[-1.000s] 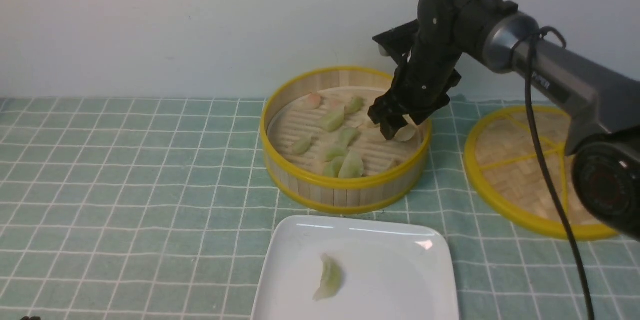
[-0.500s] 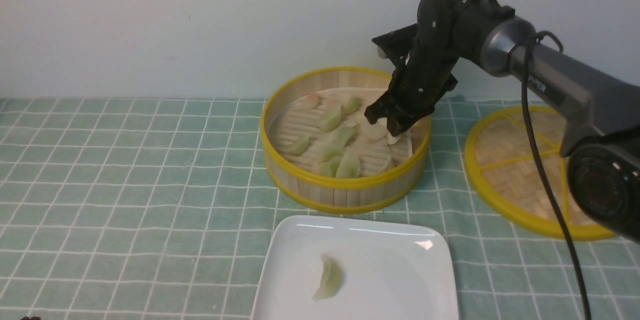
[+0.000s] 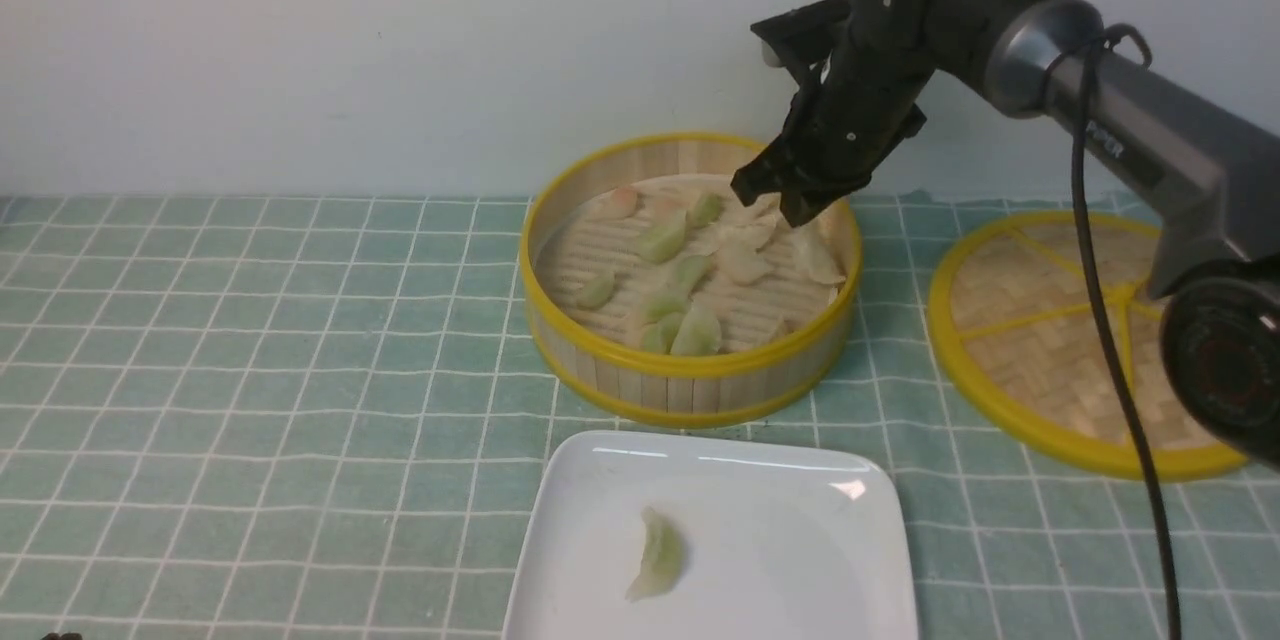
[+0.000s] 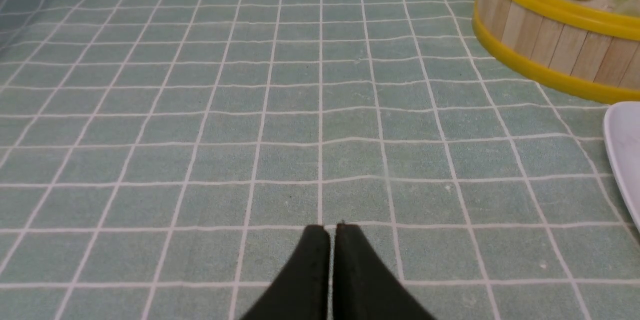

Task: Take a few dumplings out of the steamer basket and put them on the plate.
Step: Use the right arm to grab a dumpling from inside the steamer

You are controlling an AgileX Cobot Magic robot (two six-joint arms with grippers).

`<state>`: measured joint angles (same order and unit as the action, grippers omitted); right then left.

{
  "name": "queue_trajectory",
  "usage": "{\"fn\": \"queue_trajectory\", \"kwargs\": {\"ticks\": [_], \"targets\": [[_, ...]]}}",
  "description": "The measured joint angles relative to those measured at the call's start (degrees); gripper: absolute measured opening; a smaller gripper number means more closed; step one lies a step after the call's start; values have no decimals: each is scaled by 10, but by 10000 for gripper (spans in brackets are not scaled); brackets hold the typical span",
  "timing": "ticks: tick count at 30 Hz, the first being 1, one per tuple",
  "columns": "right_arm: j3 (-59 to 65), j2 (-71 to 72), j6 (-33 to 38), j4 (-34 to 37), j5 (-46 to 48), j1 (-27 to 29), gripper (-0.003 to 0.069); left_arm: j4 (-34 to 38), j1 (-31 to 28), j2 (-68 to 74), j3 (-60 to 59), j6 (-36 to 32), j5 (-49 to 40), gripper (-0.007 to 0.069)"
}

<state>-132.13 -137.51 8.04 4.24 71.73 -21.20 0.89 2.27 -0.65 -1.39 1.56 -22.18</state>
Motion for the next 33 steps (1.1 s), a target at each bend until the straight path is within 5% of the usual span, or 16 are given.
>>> {"fn": "queue_trajectory", "kwargs": {"ticks": [4, 6, 7, 8, 14, 17, 21, 33], "targets": [[0, -8, 0, -19, 0, 0, 57, 0, 0, 0, 0, 0, 0, -6], [0, -19, 0, -28, 0, 0, 167, 0, 0, 0, 0, 0, 0, -6], [0, -20, 0, -28, 0, 0, 167, 0, 0, 0, 0, 0, 0, -6], [0, -29, 0, -28, -1, 0, 267, 0, 0, 0, 0, 0, 0, -6], [0, -44, 0, -18, -7, -3, 475, 0, 0, 0, 0, 0, 0, -6], [-1, -53, 0, -6, -10, -4, 457, 0, 0, 0, 0, 0, 0, -6], [-4, -55, -11, -12, -11, -4, 286, 0, 0, 0, 0, 0, 0, -6], [40, 120, -29, 3, -4, -4, 301, 0, 0, 0, 0, 0, 0, -6]]}}
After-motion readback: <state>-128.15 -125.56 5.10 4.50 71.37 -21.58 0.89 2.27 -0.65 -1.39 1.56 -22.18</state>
